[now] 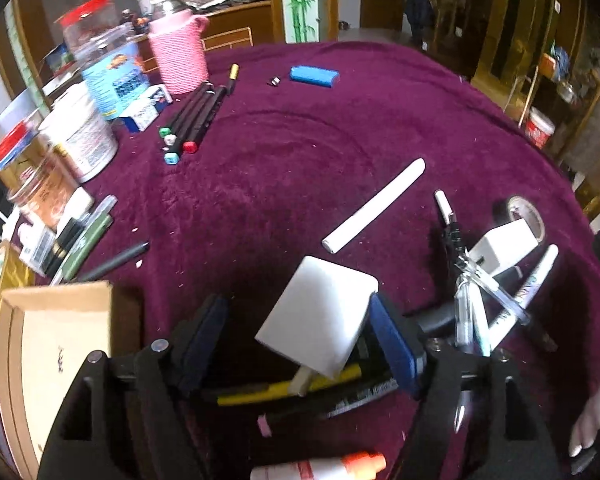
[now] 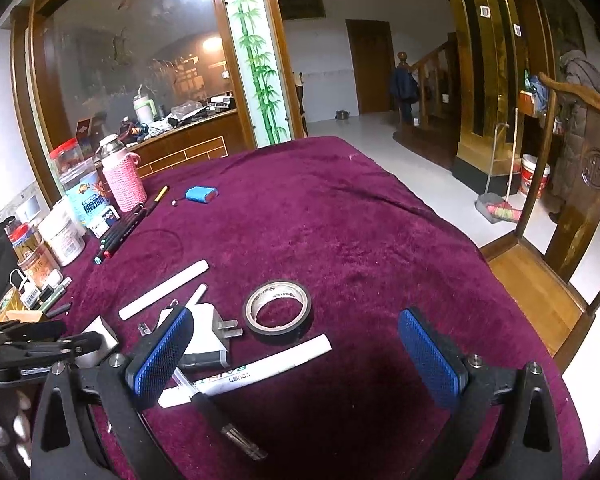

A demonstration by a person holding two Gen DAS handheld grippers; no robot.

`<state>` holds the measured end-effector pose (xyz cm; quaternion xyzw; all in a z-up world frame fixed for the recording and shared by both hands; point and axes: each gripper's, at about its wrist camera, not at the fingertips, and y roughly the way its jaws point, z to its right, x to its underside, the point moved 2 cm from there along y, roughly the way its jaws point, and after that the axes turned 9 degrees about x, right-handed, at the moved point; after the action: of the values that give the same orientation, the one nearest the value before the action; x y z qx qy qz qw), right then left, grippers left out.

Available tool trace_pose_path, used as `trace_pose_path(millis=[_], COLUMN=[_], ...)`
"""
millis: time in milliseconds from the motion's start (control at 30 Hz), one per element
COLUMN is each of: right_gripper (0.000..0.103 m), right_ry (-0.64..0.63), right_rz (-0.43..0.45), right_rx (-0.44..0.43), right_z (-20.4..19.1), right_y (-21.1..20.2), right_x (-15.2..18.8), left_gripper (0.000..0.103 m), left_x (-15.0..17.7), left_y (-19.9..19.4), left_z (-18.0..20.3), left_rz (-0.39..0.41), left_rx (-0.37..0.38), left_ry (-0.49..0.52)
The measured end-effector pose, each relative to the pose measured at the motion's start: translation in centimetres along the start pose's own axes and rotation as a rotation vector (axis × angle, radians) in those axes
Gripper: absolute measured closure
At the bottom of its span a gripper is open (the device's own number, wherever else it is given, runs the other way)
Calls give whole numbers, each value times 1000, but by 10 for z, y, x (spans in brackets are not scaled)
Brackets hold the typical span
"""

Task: Organize rigid objects
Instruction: 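Move the left gripper down over the white power adapter, then close the left gripper on the white power adapter and lift it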

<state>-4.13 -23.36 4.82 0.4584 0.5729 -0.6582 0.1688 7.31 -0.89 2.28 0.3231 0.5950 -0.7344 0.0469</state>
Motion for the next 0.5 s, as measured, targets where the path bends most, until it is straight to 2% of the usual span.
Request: trace_pose_path(millis=[167, 367, 500], right_gripper=[1, 1, 1], right_ry=[-8, -12, -3], right_rz=[-7, -14, -15], right_rx=[5, 7, 18], right_z=[-3, -3, -1], right_y=[2, 4, 5], right_x=[0, 0, 0], left_gripper=[29, 29, 31], left_x=[2, 0, 1], left_y=[21, 23, 25], left_z=[-1, -5, 1], left_rz=[-53, -49, -39], left_rx=[15, 40, 25], left_ry=[1, -29, 4])
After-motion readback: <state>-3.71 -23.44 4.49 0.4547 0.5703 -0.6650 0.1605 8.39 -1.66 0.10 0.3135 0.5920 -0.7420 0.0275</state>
